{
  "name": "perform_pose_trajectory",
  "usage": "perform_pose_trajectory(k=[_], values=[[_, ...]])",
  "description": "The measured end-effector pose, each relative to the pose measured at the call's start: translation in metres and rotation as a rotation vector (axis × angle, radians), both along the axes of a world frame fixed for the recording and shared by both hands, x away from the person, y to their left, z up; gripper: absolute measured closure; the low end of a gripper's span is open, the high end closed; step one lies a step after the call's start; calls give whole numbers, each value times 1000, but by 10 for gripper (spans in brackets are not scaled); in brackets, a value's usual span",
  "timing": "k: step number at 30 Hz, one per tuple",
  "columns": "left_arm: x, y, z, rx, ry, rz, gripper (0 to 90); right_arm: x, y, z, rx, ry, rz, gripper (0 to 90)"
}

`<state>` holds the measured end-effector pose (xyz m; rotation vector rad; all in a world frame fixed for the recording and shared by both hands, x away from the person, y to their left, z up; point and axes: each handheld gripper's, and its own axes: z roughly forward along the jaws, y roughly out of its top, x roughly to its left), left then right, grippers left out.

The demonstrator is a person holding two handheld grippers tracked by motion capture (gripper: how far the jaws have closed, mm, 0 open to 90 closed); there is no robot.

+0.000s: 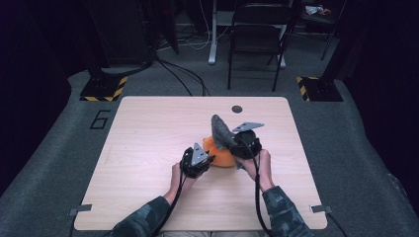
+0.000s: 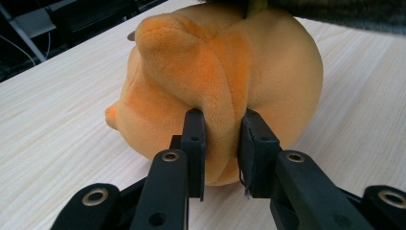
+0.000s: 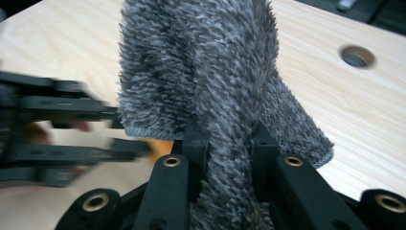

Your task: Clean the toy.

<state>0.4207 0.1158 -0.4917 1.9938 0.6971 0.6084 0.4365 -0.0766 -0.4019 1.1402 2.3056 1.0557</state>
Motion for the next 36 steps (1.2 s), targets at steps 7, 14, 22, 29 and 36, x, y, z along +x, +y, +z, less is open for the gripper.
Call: perform_pose_trajectory(k=[7, 14, 22, 29, 36], values=[[2, 2, -1, -5, 18, -8, 744, 1, 18, -13, -140, -21, 12, 744], [3, 4, -2, -12, 37, -16, 744, 7, -2, -19, -147, 12, -32, 744], [4, 5, -3, -27, 53, -19, 743, 22, -31, -37, -123, 96, -114, 742], [5, 7, -3, -37, 59, -22, 742, 37, -54, -66, -99, 214, -185, 741], [7, 10, -4, -57, 67, -12, 742, 43, -56, -85, -131, 246, -198, 742]])
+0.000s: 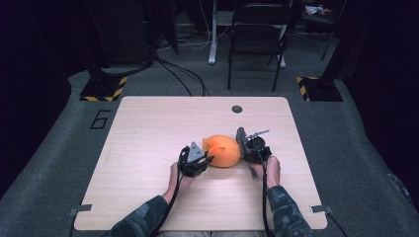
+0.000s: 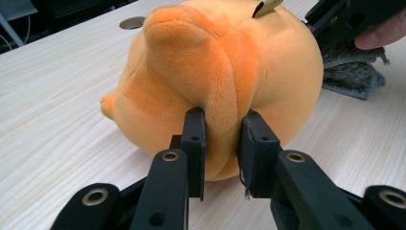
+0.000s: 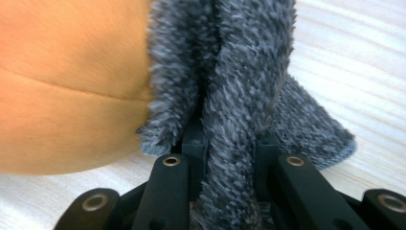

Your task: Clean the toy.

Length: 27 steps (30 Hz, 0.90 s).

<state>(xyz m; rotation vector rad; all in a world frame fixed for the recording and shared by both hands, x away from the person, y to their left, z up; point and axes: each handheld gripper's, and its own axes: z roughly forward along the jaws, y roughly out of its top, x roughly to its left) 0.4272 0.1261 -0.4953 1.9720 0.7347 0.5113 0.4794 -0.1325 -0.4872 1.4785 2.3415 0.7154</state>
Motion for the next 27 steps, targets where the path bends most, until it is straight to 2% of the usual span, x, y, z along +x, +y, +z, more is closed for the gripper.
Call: perform_pose_trajectory(k=[1, 4, 5, 6, 7, 8, 9, 10, 11, 12, 13, 14, 15, 16, 17, 19, 20, 21, 22, 24, 26, 27], values=[[1, 2, 0, -8, 9, 2, 742, -1, 0, 4, -10, -25, -1, 745], [3, 4, 0, -25, 13, 15, 742, -3, -3, 12, 6, -48, -8, 748], [4, 5, 0, -28, 20, 12, 742, -6, -7, 26, 37, -87, -16, 750], [4, 5, 0, -28, 20, 12, 742, -6, -7, 26, 37, -87, -16, 750], [4, 6, 0, -40, 30, 16, 742, -12, -8, 45, 73, -140, -9, 750], [4, 6, 0, -40, 30, 16, 742, -12, -8, 45, 73, -140, -9, 750], [5, 6, 0, -37, 29, 15, 741, -22, -3, 65, 127, -182, 28, 750], [5, 6, -1, -41, 25, 19, 741, -22, -3, 65, 127, -182, 28, 750], [4, 5, -1, -45, 26, 22, 740, -28, 5, 75, 158, -174, 83, 751], [5, 6, -1, -40, 25, 20, 740, -28, 5, 75, 158, -174, 83, 751], [5, 6, -1, -42, 25, 20, 737, -33, 20, 75, 154, -140, 132, 750], [5, 6, -1, -41, 25, 21, 737, -33, 20, 75, 154, -140, 132, 750], [5, 6, -1, -43, 28, 27, 715, -33, 34, 67, 112, -119, 170, 751], [5, 6, -1, -43, 28, 27, 682, -33, 34, 67, 112, -119, 170, 751], [4, 6, -1, -33, 28, 28, 682, -32, 38, 62, 87, -133, 176, 752], [2, 6, 0, -23, 22, 31, 548, -30, 42, 55, 61, -156, 161, 753], [0, 4, 0, -9, 10, 35, 548, -30, 42, 55, 61, -156, 161, 753], [-1, 1, -2, 1, 4, 38, 486, -29, 38, 55, 84, -158, 147, 753], [-1, 1, -2, 1, 4, 38, 454, -29, 38, 55, 84, -158, 147, 753], [-3, -4, -4, 35, -2, 37, 422, -28, 35, 53, 100, -156, 143, 753], [-4, -10, -7, 51, -9, 45, 382, -27, 34, 53, 118, -156, 138, 752], [-4, -13, -9, 62, -28, 55, 414, -26, 33, 52, 129, -154, 142, 752]])
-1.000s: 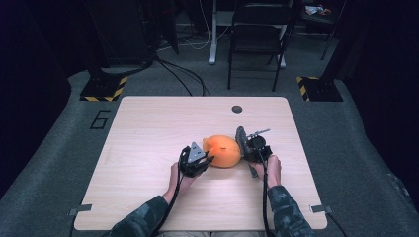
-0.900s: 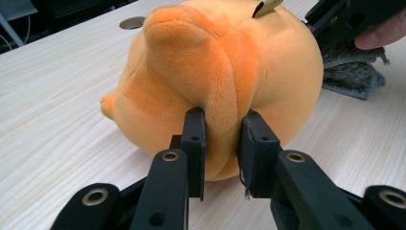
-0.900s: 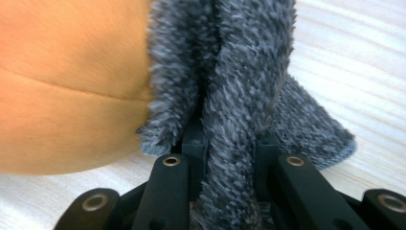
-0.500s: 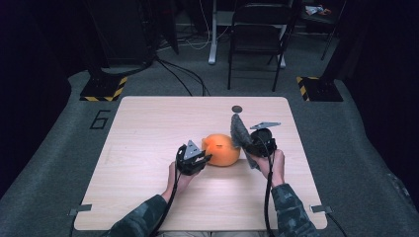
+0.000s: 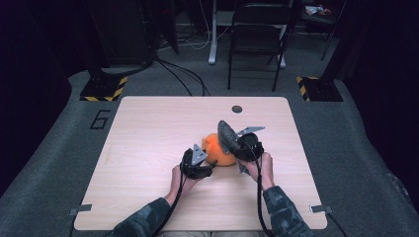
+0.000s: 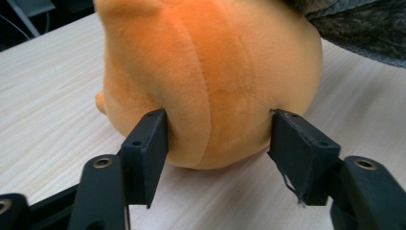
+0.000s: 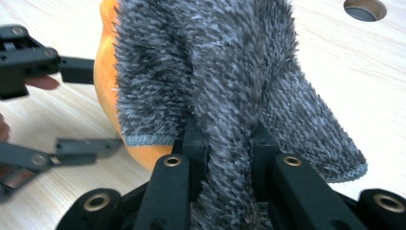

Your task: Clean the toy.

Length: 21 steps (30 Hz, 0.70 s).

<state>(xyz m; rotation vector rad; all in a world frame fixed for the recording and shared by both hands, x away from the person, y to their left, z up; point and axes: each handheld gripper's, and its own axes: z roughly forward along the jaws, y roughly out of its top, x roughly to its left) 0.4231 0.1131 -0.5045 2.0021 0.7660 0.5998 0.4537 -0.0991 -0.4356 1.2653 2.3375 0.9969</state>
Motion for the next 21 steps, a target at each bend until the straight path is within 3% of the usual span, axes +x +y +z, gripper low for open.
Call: perform_pose_trajectory(k=[2, 3, 4, 7, 12, 14, 15, 16, 17, 21], values=[[1, 0, -1, -5, -4, 6, 468, 0, 0, 0, 3, 0, -5, 752], [1, 1, -1, -13, -3, 5, 530, 1, -1, -1, 12, 2, -6, 752], [2, 4, 0, -26, 6, 5, 651, 1, -2, -1, 20, 5, -10, 751], [3, 5, 3, -24, 8, -2, 737, 0, -2, 3, 20, -1, -10, 750], [3, 10, 10, -47, 32, 5, 774, -6, -2, 20, 27, -36, 8, 748], [2, 12, 17, -91, 59, 7, 775, -11, 1, 29, 40, -48, 18, 748], [2, 12, 17, -91, 59, 7, 775, -11, 1, 29, 40, -48, 18, 748], [-1, 13, 22, -124, 85, -3, 775, -17, 6, 37, 51, -66, 46, 748], [-1, 13, 22, -124, 85, -3, 774, -20, 10, 40, 53, -75, 54, 747], [-5, 11, 25, -137, 90, -28, 774, -24, 22, 40, 40, -87, 85, 744]])
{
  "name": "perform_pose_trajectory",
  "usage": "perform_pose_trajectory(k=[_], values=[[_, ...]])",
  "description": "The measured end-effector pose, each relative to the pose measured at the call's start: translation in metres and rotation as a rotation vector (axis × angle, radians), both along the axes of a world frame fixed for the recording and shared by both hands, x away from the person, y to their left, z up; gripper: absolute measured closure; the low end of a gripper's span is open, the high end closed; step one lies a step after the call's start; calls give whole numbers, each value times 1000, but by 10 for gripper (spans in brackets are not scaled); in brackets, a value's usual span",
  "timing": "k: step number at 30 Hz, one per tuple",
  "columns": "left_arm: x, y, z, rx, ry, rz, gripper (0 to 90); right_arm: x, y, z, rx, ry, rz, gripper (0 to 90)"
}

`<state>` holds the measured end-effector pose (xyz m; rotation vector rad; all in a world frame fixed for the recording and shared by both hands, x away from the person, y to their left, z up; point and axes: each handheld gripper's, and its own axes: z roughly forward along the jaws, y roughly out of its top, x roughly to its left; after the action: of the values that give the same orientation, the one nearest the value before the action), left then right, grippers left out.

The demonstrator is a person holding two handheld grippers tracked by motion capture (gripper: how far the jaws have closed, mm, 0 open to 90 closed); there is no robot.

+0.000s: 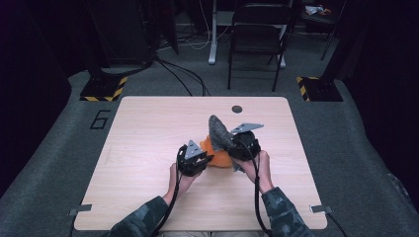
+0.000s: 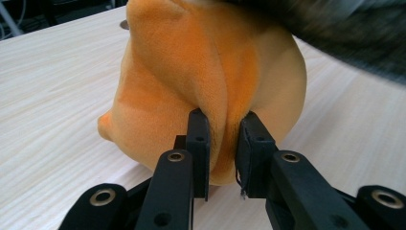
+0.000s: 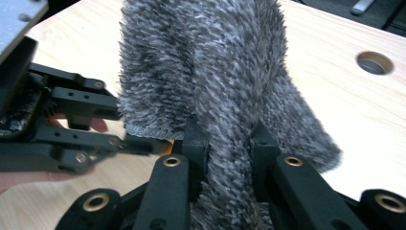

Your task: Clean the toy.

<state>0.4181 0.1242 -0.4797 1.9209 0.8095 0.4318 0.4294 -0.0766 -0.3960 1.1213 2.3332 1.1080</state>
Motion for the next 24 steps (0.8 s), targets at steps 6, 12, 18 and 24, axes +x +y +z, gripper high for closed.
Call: perform_pose_trajectory(k=[6, 12, 18, 24], values=[[3, -3, -6, 38, -7, -30, 763, 9, 7, -20, -74, 14, -26, 746], [5, -2, -8, 33, -17, -30, 758, 9, 7, -22, -191, -21, -45, 746], [8, 2, -9, 8, 11, -29, 755, 17, -11, -28, -145, 41, -95, 746], [9, 3, -10, -2, 13, -27, 754, 30, -36, -42, -95, 128, -145, 745]])
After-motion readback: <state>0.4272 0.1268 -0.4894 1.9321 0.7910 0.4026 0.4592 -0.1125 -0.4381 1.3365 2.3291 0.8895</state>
